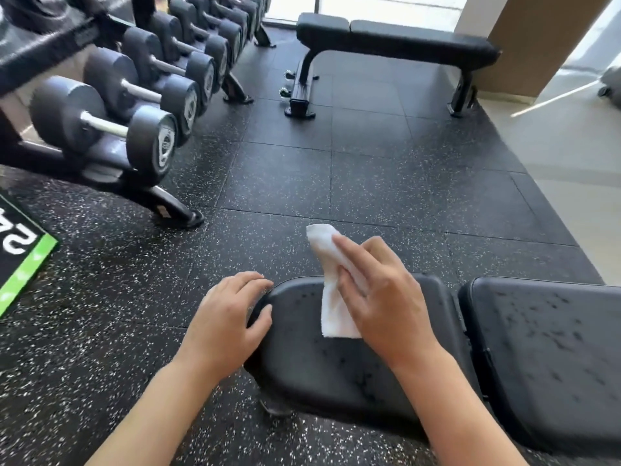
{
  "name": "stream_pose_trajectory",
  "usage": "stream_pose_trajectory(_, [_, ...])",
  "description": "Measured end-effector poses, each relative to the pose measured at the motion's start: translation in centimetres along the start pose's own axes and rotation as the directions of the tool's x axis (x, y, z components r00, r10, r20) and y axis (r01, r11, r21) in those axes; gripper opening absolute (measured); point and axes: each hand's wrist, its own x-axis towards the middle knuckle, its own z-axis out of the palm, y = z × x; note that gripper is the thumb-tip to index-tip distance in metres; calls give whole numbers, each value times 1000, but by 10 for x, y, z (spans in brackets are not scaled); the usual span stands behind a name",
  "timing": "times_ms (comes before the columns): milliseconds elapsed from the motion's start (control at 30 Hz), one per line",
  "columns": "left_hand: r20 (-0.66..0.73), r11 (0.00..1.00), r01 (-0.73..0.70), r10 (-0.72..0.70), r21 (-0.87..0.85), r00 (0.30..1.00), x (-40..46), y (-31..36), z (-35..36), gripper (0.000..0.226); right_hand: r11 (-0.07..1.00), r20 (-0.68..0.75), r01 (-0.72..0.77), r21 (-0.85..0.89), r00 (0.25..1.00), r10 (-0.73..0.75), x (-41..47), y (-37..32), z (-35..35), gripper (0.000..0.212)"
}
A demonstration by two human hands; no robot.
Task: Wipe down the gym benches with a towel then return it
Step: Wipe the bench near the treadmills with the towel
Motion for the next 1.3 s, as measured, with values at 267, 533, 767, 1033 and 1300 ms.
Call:
stream_pose_trajectory(267, [-14, 1000, -22, 22, -12, 1000, -6, -17, -7, 17, 989, 184, -39, -140, 981, 64, 8, -10, 57, 38])
stream_pose_trajectory(533, [-39, 998, 7, -10, -58, 999, 1, -25, -16, 14, 985, 238, 145, -92, 964, -120, -52, -57, 77, 34])
stream_pose_trajectory(767, [-4, 996, -36, 35, -79, 999, 5, -22, -5, 16, 953, 189, 247, -174, 958, -214, -80, -21, 55, 28])
stream_pose_trajectory(1033, [10, 997, 20, -19, -78, 1000, 0, -55, -22, 18, 949, 103, -44, -311, 991, 80, 19, -14, 96, 29])
stream_pose_trajectory(1300, [-3, 980, -25, 24, -195, 1000, 12, -58, -12, 21, 967, 164, 219, -128, 967, -197, -87, -59, 77, 27])
